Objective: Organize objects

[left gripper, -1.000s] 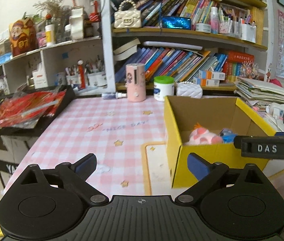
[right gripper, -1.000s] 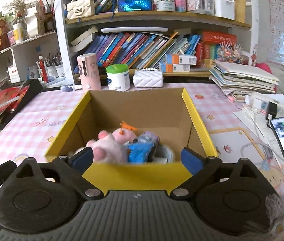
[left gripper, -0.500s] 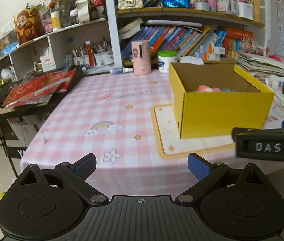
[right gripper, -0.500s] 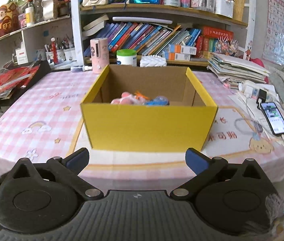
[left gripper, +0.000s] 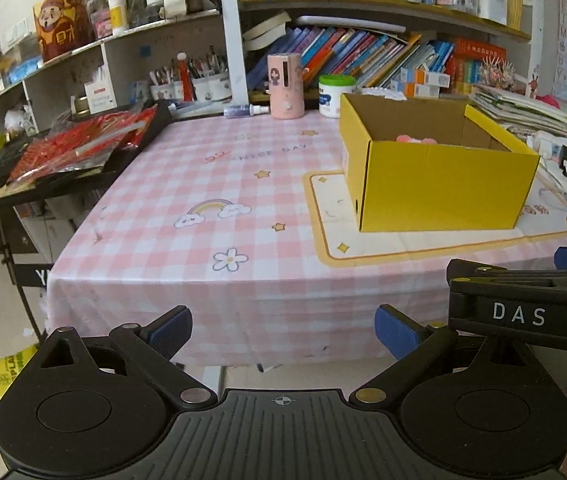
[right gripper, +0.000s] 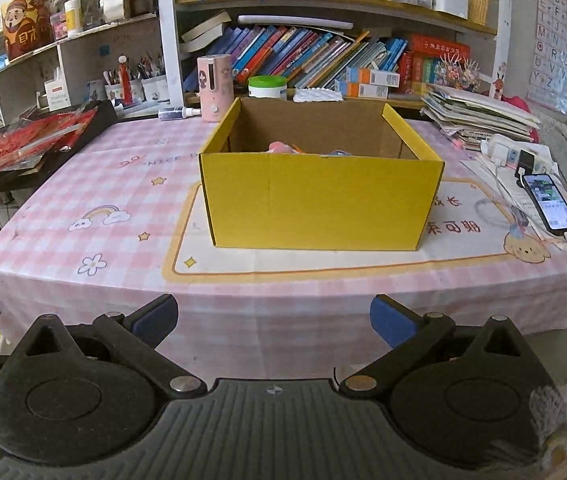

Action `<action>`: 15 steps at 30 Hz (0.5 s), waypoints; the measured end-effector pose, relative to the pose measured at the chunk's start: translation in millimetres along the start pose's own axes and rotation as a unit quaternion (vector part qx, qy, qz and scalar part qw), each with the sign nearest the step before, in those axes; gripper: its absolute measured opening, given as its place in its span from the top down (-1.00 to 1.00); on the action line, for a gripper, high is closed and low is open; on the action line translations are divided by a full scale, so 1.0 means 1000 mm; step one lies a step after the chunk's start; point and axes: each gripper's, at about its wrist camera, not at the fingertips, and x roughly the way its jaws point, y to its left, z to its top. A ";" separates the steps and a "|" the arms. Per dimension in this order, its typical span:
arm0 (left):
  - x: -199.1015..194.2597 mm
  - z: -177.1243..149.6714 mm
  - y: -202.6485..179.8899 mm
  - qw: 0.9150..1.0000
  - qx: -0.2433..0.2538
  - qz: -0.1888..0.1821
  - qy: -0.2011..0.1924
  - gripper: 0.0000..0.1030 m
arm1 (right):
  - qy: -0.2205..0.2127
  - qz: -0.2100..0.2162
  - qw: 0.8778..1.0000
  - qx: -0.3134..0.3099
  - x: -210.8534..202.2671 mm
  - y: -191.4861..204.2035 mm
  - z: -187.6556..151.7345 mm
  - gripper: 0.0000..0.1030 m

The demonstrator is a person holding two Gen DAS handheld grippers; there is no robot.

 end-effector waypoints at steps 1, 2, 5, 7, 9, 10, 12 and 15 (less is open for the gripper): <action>-0.001 -0.001 0.000 1.000 0.001 0.002 0.000 -0.93 | 0.000 -0.001 1.000 0.000 -0.001 0.001 -0.001 -1.00; -0.001 -0.001 0.000 1.000 0.002 0.003 0.000 -0.93 | -0.001 -0.002 1.000 0.000 -0.001 0.001 -0.002 -1.00; -0.002 -0.002 0.002 1.000 0.001 -0.001 0.004 -0.93 | -0.003 -0.004 1.000 0.001 -0.003 0.003 -0.004 -1.00; -0.003 -0.004 0.002 1.000 0.001 0.001 0.003 -0.93 | -0.004 -0.005 1.000 0.001 -0.005 0.003 -0.004 -1.00; -0.004 -0.004 0.002 1.000 0.002 0.003 0.004 -0.93 | -0.004 -0.006 1.000 -0.001 -0.006 0.005 -0.005 -1.00; -0.004 -0.004 0.003 1.000 0.001 0.003 0.004 -0.93 | -0.004 -0.007 1.000 -0.001 -0.006 0.005 -0.005 -1.00; -0.004 -0.004 0.003 1.000 -0.001 0.003 0.006 -0.93 | -0.003 -0.007 1.000 -0.001 -0.006 0.006 -0.005 -1.00; -0.005 -0.005 0.004 1.000 -0.002 0.003 0.006 -0.93 | -0.002 -0.006 1.000 -0.001 -0.007 0.006 -0.005 -1.00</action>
